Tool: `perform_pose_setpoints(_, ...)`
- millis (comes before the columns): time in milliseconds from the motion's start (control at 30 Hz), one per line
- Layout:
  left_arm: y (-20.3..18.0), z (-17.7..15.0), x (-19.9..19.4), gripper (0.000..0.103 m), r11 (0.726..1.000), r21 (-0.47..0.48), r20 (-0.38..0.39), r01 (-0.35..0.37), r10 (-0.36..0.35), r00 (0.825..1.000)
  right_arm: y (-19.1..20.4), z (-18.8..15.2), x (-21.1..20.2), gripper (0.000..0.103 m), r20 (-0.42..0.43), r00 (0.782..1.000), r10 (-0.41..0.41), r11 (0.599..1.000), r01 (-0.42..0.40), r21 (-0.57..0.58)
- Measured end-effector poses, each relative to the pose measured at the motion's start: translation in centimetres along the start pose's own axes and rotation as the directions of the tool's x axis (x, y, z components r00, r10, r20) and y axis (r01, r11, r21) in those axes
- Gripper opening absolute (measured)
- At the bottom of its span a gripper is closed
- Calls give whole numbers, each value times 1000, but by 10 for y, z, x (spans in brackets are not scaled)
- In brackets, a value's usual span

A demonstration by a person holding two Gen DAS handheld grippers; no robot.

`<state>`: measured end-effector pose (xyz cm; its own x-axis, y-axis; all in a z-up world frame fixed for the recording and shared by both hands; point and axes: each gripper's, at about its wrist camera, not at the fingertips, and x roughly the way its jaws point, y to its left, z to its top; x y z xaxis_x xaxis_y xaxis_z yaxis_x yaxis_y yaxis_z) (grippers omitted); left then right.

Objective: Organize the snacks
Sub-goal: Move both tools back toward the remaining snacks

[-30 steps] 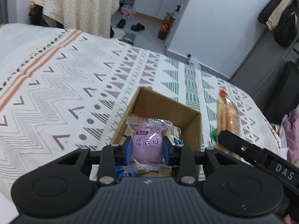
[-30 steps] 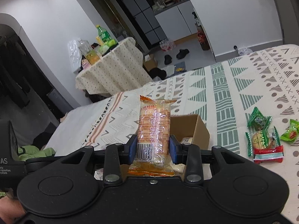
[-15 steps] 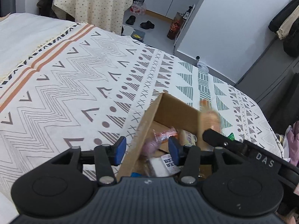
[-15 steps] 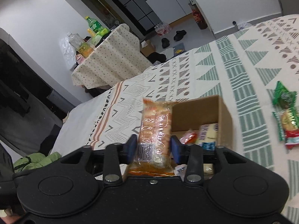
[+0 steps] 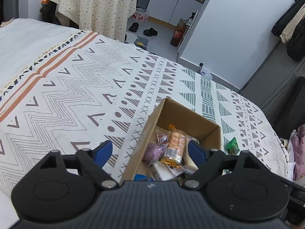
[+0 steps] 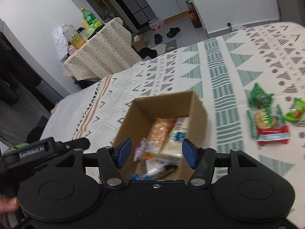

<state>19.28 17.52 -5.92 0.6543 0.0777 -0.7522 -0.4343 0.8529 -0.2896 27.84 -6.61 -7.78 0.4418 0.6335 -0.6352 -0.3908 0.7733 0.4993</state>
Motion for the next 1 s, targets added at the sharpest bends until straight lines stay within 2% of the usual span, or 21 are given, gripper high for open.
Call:
perform_pose_setpoints(167, -15, -8, -7, 88, 999, 31, -2, 16, -16, 1000, -17, -1, -28, 61, 24, 999, -42, 999, 43, -12)
perform_pose_setpoints(433, -48, -19, -15, 93, 996, 73, 3, 49, -50, 999, -48, 4, -65, 73, 72, 993, -88, 996, 89, -11)
perform_pose_setpoints(733, -94, -34, -13, 93, 989, 119, -14, 87, -86, 996, -94, 7, -96, 76, 96, 987, -133, 991, 133, 5)
perform_pose_setpoints(1000, -134, -47, -5, 93, 983, 152, -16, 107, -106, 994, -147, 8, -113, 76, 139, 977, -159, 986, 149, 80)
